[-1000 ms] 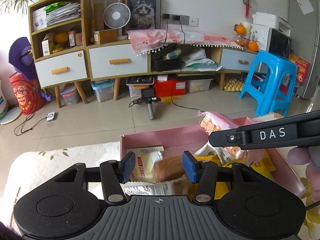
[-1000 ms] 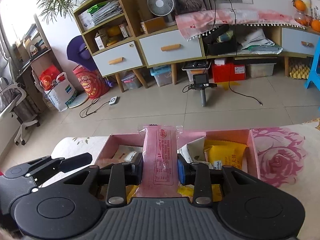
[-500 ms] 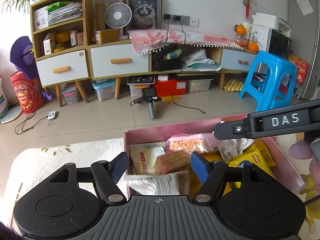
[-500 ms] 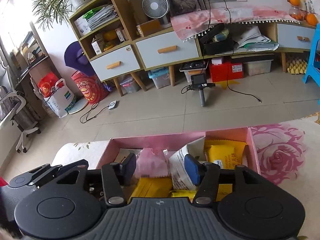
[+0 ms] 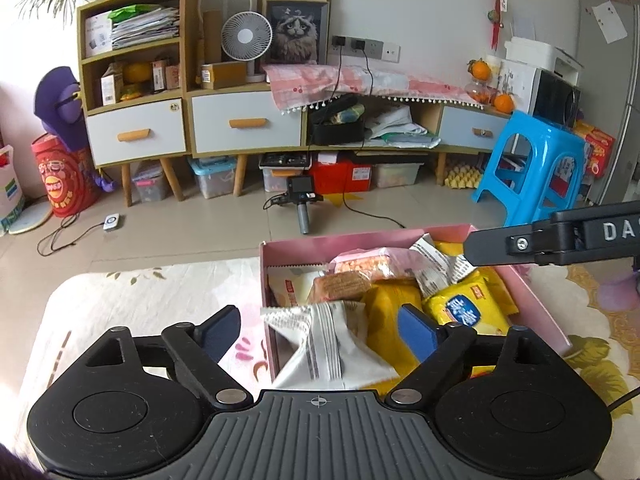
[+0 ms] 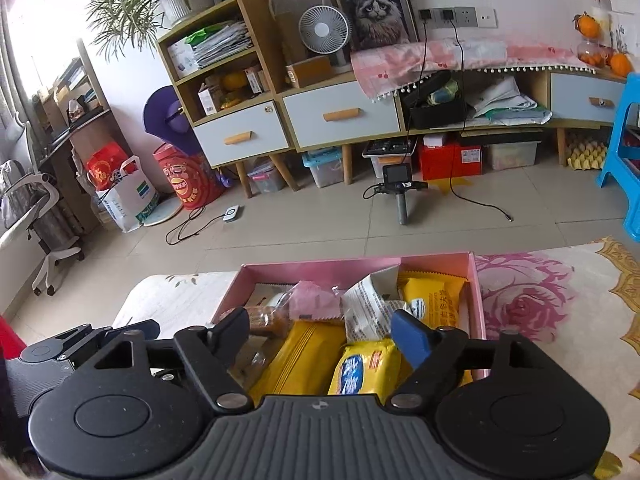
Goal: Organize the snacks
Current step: 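Move both tools back over the remaining snacks, then move both tools toward the red packet and gold bar beside the box, then grasp the red packet with the left tool while the right tool grasps the gold bar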
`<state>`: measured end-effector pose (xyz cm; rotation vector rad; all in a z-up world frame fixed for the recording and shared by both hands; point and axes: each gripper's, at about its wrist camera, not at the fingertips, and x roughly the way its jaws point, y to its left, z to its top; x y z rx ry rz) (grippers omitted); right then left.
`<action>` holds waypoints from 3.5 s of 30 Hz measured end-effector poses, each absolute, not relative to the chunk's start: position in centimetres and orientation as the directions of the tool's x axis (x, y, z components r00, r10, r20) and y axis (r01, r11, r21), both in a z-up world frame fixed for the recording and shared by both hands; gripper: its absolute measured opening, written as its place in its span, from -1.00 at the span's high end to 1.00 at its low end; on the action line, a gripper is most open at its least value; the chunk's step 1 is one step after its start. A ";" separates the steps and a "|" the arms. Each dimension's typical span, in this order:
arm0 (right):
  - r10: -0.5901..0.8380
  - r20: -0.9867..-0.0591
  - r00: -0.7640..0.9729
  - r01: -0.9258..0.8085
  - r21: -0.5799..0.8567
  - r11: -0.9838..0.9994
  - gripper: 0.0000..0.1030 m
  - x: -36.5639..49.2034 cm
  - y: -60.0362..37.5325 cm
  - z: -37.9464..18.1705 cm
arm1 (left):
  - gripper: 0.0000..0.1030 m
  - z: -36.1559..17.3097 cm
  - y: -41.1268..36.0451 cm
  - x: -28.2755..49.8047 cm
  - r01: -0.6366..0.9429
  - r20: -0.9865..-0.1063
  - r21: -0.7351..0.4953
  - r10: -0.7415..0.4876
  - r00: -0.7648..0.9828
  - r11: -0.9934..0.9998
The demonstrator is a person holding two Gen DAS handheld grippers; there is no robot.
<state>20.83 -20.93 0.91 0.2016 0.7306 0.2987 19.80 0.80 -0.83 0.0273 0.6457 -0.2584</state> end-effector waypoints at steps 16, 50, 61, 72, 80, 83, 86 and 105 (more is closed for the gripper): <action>0.311 -0.631 0.711 -0.213 0.228 0.950 -0.76 14.5 -21.6 0.5 | -0.90 -1.2 3.3 13.7 0.263 -0.617 -0.057 -0.241 0.749 0.963; 0.237 -0.709 0.664 -0.292 0.046 0.955 -0.81 6.0 -20.6 -8.7 | -0.95 -9.0 1.8 9.9 0.189 -0.654 -0.109 -0.214 0.726 0.976; 0.248 -0.702 0.667 -0.321 0.030 0.947 -0.85 5.6 -20.5 -9.1 | -0.93 -9.2 0.3 11.4 0.034 -0.628 -0.148 -0.121 0.769 0.988; 0.246 -0.695 0.676 -0.318 0.026 0.948 -0.82 5.6 -20.4 -9.1 | -0.20 -8.8 -0.3 11.5 -0.011 -0.626 -0.094 -0.050 0.778 0.996; 0.264 -0.682 0.682 -0.336 0.029 0.941 -0.55 5.0 -20.2 -8.8 | -0.04 -8.6 1.0 11.0 0.010 -0.630 -0.115 -0.081 0.772 0.993; 0.267 -0.679 0.684 -0.338 0.029 0.941 -0.46 5.0 -20.1 -8.7 | -0.03 -8.5 1.1 10.6 0.025 -0.635 -0.113 -0.092 0.767 0.993; 0.272 -0.677 0.684 -0.344 0.030 0.939 -0.33 5.0 -19.9 -8.6 | -0.03 -8.4 1.3 10.2 0.039 -0.641 -0.115 -0.104 0.761 0.993; 0.269 -0.672 0.690 -0.339 0.028 0.940 0.57 4.9 -19.3 -8.0 | -0.03 -8.2 0.8 7.2 0.100 -0.649 -0.127 -0.159 0.744 0.987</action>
